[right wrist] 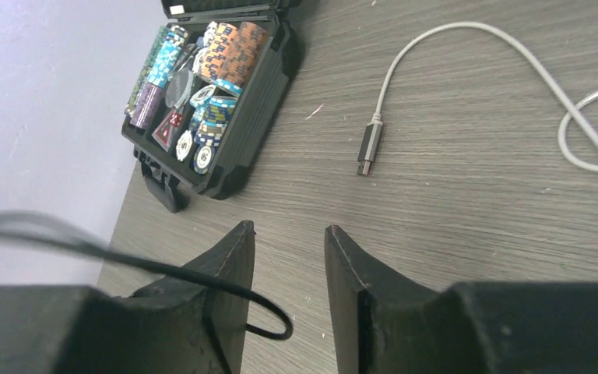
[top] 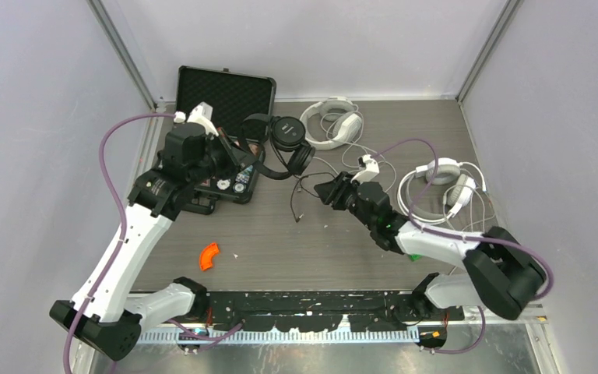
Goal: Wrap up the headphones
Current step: Wrap the headphones cable around the headphones.
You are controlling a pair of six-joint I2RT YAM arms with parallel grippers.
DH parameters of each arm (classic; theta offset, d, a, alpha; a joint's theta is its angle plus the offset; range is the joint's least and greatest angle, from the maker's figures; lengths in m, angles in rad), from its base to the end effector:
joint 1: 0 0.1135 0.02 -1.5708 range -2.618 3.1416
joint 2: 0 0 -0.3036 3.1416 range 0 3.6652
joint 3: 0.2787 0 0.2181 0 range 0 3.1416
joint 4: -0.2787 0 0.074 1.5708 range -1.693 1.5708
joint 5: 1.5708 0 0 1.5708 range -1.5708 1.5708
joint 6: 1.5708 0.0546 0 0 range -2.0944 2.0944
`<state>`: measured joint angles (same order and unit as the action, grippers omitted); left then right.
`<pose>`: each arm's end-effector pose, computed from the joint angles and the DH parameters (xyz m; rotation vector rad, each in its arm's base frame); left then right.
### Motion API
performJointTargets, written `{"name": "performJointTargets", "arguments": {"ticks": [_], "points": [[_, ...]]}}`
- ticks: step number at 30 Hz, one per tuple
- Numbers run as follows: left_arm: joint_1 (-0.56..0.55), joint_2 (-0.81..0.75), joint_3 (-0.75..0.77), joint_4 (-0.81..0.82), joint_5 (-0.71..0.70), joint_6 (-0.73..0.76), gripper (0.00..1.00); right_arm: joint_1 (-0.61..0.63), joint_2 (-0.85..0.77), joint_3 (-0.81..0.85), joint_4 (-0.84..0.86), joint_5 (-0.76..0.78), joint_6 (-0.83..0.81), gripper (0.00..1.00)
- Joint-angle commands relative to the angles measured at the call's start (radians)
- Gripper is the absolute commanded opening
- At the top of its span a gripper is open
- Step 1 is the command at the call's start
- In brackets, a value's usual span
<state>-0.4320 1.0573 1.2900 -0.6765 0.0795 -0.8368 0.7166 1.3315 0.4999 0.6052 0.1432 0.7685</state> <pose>0.1590 -0.0781 0.4295 -0.3752 2.0944 -0.8647 0.2000 0.1639 0.2652 0.1570 1.8877 0.9178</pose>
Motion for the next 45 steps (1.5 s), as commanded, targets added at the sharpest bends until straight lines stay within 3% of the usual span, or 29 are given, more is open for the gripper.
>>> {"name": "performJointTargets", "arguments": {"ticks": [1,6,11,16,19,22,27,32,45], "points": [[0.005,-0.009,0.044,0.049,-0.015,0.013,0.0,-0.005,-0.152,0.034,-0.152,-0.004,-0.116,0.45],[0.004,0.001,0.049,0.037,-0.045,0.022,0.0,-0.002,-0.346,0.019,-0.305,0.003,-0.091,0.55],[0.005,0.01,0.05,0.04,-0.058,0.021,0.0,-0.001,-0.479,0.046,-0.438,-0.02,-0.09,0.58],[0.005,0.015,0.051,0.033,-0.072,0.02,0.0,0.037,-0.531,0.048,-0.356,-0.051,-0.08,0.57],[0.004,0.019,0.049,0.029,-0.106,0.02,0.0,0.145,-0.509,0.05,-0.257,0.04,-0.126,0.57],[0.005,0.028,0.053,0.021,-0.112,0.021,0.0,0.307,-0.431,0.083,-0.187,0.207,-0.226,0.58],[0.004,0.042,0.068,-0.007,-0.141,0.021,0.0,0.432,-0.246,0.132,-0.014,0.291,-0.281,0.59],[0.004,0.056,0.071,-0.026,-0.152,0.002,0.0,0.505,-0.052,0.204,0.151,0.353,-0.346,0.6],[0.003,0.073,0.106,-0.063,-0.149,-0.042,0.0,0.607,0.396,0.39,0.574,0.618,-0.789,0.62]]}}
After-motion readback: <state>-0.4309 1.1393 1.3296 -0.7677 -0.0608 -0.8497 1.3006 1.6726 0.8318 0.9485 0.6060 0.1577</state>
